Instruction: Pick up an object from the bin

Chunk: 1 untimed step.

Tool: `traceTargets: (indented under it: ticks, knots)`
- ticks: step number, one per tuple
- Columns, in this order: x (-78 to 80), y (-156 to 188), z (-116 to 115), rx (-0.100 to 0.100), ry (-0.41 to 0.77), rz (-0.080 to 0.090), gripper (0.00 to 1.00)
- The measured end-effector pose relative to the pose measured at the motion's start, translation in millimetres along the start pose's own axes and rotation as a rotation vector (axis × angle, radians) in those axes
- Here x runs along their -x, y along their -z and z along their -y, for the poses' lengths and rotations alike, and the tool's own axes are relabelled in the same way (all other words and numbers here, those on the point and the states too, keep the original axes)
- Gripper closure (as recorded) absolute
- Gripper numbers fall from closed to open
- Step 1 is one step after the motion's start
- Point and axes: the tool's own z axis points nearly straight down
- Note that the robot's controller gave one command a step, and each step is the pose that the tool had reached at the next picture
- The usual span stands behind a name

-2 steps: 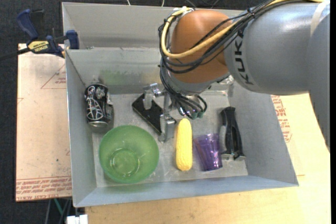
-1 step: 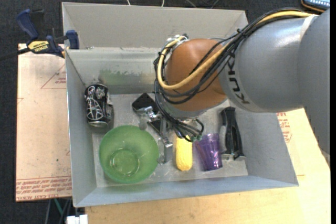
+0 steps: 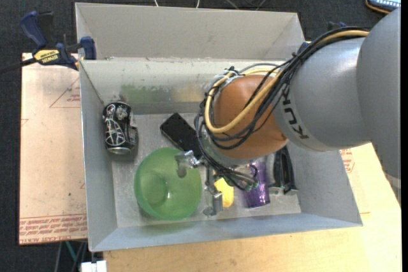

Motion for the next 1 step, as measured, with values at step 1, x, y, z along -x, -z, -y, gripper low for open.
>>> traceTargets:
  ticks: [1]
  knots:
    - [90.5,-24.4,-84.1,0.004,0.066,0.004,0.00]
